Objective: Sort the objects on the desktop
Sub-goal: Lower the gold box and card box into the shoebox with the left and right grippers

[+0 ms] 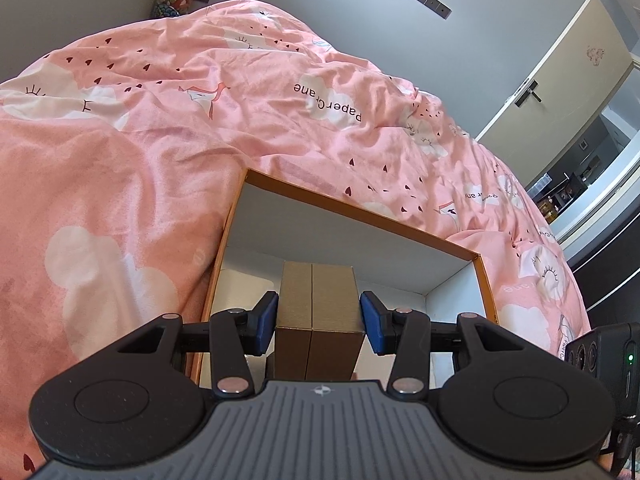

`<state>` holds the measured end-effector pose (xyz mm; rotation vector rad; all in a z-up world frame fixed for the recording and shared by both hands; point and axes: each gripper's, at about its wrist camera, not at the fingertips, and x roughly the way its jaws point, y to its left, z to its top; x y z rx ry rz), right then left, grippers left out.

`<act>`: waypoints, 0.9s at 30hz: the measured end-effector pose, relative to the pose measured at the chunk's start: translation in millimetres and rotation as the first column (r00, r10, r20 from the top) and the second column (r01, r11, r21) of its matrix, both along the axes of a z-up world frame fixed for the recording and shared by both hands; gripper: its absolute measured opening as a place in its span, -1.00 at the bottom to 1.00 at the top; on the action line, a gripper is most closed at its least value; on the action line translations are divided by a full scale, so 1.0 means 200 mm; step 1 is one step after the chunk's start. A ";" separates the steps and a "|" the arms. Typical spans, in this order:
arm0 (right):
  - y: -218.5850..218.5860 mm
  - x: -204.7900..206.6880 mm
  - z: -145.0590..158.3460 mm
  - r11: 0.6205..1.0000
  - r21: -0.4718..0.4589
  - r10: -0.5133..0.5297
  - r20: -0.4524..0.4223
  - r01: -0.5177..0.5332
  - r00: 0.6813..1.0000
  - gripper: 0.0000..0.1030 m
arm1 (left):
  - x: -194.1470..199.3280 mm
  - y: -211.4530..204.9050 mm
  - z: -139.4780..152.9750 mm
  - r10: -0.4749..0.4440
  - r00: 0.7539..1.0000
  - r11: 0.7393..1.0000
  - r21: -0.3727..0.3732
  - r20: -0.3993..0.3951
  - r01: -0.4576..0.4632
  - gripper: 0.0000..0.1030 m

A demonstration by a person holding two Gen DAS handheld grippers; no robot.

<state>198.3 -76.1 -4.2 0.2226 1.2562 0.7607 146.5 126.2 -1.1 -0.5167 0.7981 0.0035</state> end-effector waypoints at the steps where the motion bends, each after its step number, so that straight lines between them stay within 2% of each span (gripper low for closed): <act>1: 0.00 0.00 0.00 1.000 0.008 0.009 -0.012 -0.008 1.000 -0.35 | 0.00 0.00 0.00 0.000 1.000 1.000 -0.003 -0.001 0.000 -0.01; 5: 0.02 0.00 -0.05 1.000 0.000 0.022 -0.053 -0.022 0.998 -0.31 | 0.00 0.01 0.00 -0.001 1.000 1.000 -0.005 -0.001 0.001 -0.01; 17: -0.07 0.04 0.02 0.999 -0.024 0.043 0.006 -0.043 0.999 -0.23 | 0.06 -0.11 0.05 -0.071 0.997 0.997 -0.012 0.023 0.071 -0.01; 27: -0.06 0.10 -0.10 0.997 0.052 0.067 -0.105 -0.062 0.992 -0.17 | 0.10 -0.12 0.06 -0.066 0.998 0.998 0.003 0.005 0.066 -0.01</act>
